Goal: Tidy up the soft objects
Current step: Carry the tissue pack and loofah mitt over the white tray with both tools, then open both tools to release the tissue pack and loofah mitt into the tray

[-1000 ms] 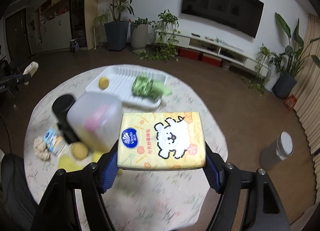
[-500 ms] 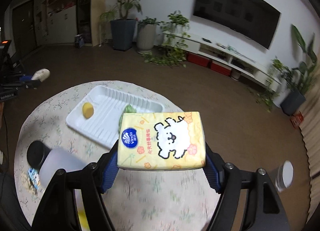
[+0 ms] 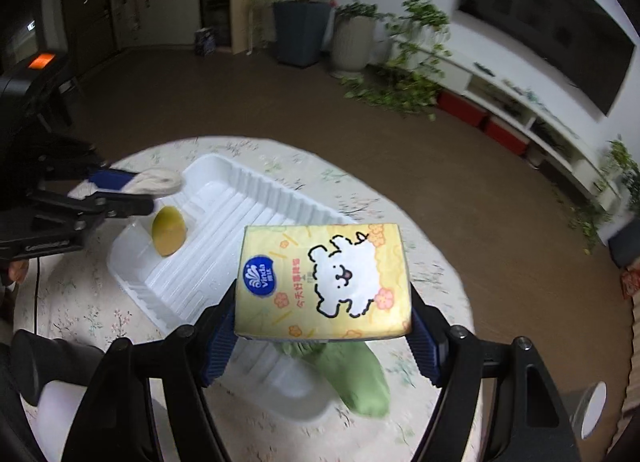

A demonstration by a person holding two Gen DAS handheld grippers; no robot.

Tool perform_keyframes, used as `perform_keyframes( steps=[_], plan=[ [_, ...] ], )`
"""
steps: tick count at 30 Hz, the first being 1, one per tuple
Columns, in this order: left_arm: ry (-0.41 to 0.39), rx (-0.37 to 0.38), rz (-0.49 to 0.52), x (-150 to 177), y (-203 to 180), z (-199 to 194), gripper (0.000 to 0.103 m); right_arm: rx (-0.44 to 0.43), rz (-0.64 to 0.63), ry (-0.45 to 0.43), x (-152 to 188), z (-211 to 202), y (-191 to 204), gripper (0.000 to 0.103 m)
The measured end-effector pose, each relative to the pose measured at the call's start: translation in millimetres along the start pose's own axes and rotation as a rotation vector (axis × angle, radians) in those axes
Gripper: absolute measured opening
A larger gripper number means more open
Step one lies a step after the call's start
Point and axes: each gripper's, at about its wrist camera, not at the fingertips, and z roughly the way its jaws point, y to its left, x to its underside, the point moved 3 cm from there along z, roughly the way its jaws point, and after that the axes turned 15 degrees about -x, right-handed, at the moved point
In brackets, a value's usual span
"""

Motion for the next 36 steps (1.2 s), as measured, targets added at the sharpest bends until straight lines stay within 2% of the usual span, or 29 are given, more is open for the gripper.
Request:
perform_keyframes(
  steps=[12, 19, 28, 29, 30, 31, 33, 36],
  plan=[
    [0.076, 0.004, -0.019, 2.4, -2.0, 53.2, 0.019, -0.106, -0.114, 0.083, -4.7, 61.2, 20.0, 0.075],
    [0.1, -0.009, 0.018, 9.1, -8.8, 64.3, 0.02, -0.129, -0.138, 0.121, -0.8, 82.2, 27.5, 0.075],
    [0.097, -0.038, 0.044, 6.6, -15.5, 65.7, 0.022, -0.104, -0.153, 0.139, 5.8, 96.5, 29.8, 0.076],
    [0.097, -0.039, 0.04, 6.2, -14.9, 66.5, 0.023, -0.103, -0.149, 0.139, 6.6, 97.2, 29.4, 0.076],
    [0.098, -0.041, 0.036, 6.2, -14.3, 66.3, 0.03, -0.102, -0.144, 0.14, 7.6, 97.4, 29.4, 0.077],
    [0.096, -0.043, 0.034, 6.3, -14.6, 65.3, 0.04, -0.102, -0.141, 0.141, 8.5, 97.1, 29.0, 0.077],
    [0.088, -0.048, 0.028, 6.2, -12.9, 64.0, 0.052, -0.104, -0.136, 0.14, 9.5, 96.0, 28.3, 0.08],
    [0.078, -0.048, 0.022, 6.0, -11.7, 61.5, 0.052, -0.102, -0.133, 0.138, 10.3, 95.0, 28.5, 0.088]
  ],
)
